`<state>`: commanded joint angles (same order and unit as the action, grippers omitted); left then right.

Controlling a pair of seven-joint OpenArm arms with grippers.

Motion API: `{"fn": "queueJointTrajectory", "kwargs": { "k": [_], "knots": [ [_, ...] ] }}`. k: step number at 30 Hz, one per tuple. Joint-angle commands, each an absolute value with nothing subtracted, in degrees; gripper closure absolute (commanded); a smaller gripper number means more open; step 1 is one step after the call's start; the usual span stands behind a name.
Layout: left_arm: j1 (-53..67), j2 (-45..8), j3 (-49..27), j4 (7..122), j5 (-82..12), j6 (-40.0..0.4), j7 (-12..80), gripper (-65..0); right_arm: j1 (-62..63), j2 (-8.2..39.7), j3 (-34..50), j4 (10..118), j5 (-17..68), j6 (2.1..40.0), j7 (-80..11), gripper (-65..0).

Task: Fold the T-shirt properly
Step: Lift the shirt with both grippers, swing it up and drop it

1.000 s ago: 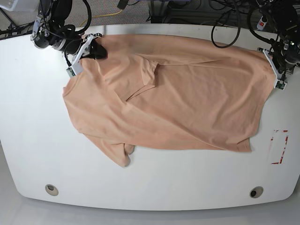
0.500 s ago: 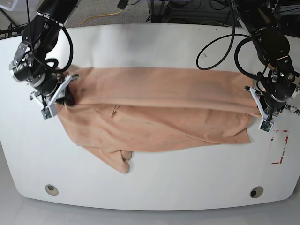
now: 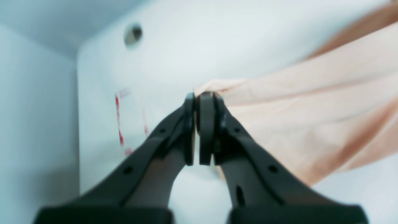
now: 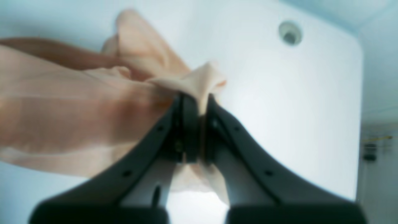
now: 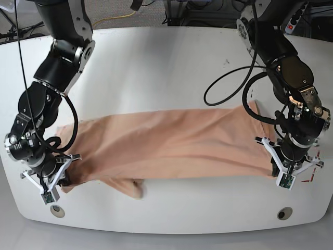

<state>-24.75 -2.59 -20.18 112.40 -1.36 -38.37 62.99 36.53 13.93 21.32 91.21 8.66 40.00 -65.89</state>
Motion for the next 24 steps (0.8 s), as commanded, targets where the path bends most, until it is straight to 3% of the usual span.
{"fn": "queueJointTrajectory", "kwargs": {
  "k": [6,16,20,24],
  "knots": [
    [-33.27,-3.12,-20.44,112.40,-1.36,-38.29,63.25,-0.6,47.52,14.02,18.07,87.52,5.23,40.00,-65.80,0.0],
    [-53.85,-11.47,-22.02,112.22,-1.27,-38.29,67.65,-0.6,65.71,18.68,10.15,82.95,4.97,40.00,-66.15,0.0],
    [-64.31,-15.34,-21.85,106.68,-1.63,-38.64,67.65,-0.6,73.98,19.56,6.81,83.38,5.05,40.00,-66.86,0.0],
    [-67.74,-17.63,-20.35,103.52,-1.80,-39.34,67.47,-0.6,74.80,20.62,6.29,85.23,5.05,40.00,-67.65,0.0]
  ]
}}
